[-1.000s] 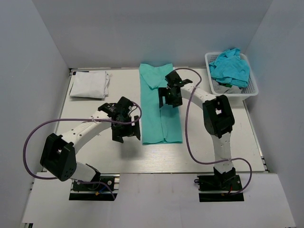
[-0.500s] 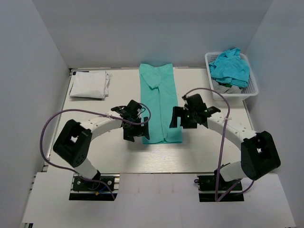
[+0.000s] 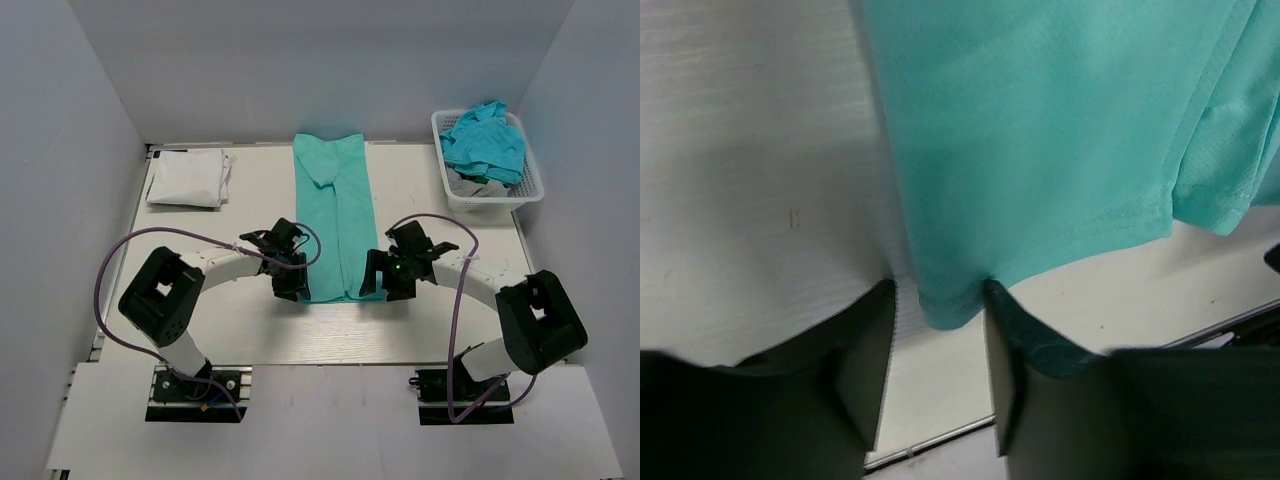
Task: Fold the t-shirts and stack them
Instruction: Grab the bottom of the folded rectangular tshirt with both arms, then fold the folded rectangular tshirt in 1/3 of the way
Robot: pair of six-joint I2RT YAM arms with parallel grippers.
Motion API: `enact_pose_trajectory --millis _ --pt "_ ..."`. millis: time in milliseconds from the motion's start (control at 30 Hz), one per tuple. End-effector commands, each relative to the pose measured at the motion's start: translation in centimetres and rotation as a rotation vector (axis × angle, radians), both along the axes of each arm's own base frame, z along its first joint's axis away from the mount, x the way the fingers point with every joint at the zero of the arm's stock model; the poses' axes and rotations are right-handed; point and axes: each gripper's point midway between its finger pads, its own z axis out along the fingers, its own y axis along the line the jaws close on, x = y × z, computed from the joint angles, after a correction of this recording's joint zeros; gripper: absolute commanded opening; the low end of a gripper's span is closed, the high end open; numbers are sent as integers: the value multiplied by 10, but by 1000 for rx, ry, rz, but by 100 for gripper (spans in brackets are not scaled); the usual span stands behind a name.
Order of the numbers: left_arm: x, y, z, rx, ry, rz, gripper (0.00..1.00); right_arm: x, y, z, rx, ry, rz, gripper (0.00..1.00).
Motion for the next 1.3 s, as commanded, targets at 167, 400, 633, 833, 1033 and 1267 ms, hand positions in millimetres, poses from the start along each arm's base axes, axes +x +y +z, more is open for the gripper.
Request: enact_pose_trajectory --millis 167,400,633,833,1033,1267 --pt "-17 -5 -17 13 27 -36 32 -6 2 -20 -3 64 0 55" --pt "-30 5 -8 95 87 -10 0 -11 -5 -14 -30 67 12 0" --pt "-86 3 29 36 210 -67 0 -86 -8 14 55 254 131 0" --pt "-104 -4 64 -41 238 -102 0 -105 2 36 130 248 161 0" --pt "-50 -12 77 -13 85 -38 0 -63 5 44 50 156 92 0" --pt "19 -28 89 -10 -28 98 0 5 8 63 -52 52 8 0"
